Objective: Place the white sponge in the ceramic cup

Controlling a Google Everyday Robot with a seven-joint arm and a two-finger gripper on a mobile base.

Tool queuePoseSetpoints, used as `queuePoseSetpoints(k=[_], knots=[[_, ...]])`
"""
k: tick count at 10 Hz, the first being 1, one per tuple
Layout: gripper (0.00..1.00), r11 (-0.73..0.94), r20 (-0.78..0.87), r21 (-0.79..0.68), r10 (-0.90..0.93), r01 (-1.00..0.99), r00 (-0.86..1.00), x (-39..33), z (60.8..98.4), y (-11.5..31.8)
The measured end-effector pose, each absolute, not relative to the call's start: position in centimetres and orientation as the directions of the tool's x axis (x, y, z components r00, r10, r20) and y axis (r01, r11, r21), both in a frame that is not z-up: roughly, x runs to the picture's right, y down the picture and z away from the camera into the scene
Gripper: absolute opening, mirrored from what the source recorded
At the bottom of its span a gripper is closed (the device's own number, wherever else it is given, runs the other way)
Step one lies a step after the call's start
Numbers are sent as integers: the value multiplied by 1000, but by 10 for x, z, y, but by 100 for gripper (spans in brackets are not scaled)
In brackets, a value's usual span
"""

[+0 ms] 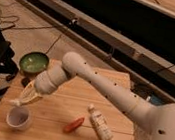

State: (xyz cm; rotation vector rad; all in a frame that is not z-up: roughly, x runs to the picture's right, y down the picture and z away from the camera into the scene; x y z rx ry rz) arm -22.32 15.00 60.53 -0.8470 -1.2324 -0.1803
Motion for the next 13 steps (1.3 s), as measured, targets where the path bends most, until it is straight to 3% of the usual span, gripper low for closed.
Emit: queuePoseSetpoints(k=[6,13], knots=[[0,675,855,-518,416,526,310,-202,592,170],[3,618,797,-601,511,507,322,-196,621,192]])
